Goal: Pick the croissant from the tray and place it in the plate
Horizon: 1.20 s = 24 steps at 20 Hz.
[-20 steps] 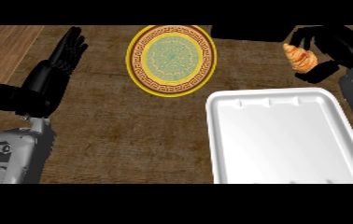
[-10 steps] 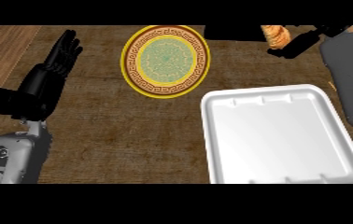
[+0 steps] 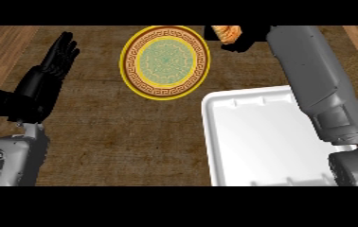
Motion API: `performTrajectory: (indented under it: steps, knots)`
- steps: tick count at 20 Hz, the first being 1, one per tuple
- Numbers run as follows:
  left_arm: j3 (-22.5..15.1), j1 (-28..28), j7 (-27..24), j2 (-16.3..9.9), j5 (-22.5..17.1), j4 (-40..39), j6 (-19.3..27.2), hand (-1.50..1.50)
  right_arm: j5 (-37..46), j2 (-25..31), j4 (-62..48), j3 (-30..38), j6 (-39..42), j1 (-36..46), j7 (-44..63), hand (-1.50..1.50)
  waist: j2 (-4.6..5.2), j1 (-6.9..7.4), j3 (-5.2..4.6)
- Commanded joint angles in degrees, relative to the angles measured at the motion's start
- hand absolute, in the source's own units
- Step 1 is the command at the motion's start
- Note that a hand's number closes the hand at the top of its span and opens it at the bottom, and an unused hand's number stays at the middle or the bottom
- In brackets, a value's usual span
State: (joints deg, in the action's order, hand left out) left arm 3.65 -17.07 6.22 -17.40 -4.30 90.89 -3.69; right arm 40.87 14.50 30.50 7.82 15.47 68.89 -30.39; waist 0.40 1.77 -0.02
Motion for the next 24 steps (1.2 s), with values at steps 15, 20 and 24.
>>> performTrajectory:
  steps: [15,20,24]
  knots:
    - [-2.3,-3.2,0.3,2.9,2.4,-0.8,0.3,0.00,0.3,-14.4,-17.4,-7.1,-16.6,8.4,9.6,1.50,0.61,2.97,-0.05]
    - [-3.5,-4.4,-0.4,3.8,2.6,-2.0,-0.4,0.00,-1.6,-14.5,-21.2,-7.5,-17.5,9.6,11.7,1.50,1.13,4.97,-0.07]
    - [-1.8,-6.5,-1.3,2.5,1.7,-3.9,-1.6,0.00,-4.3,-14.5,-23.2,-5.7,-17.5,10.1,13.6,-1.50,1.66,6.00,-0.08]
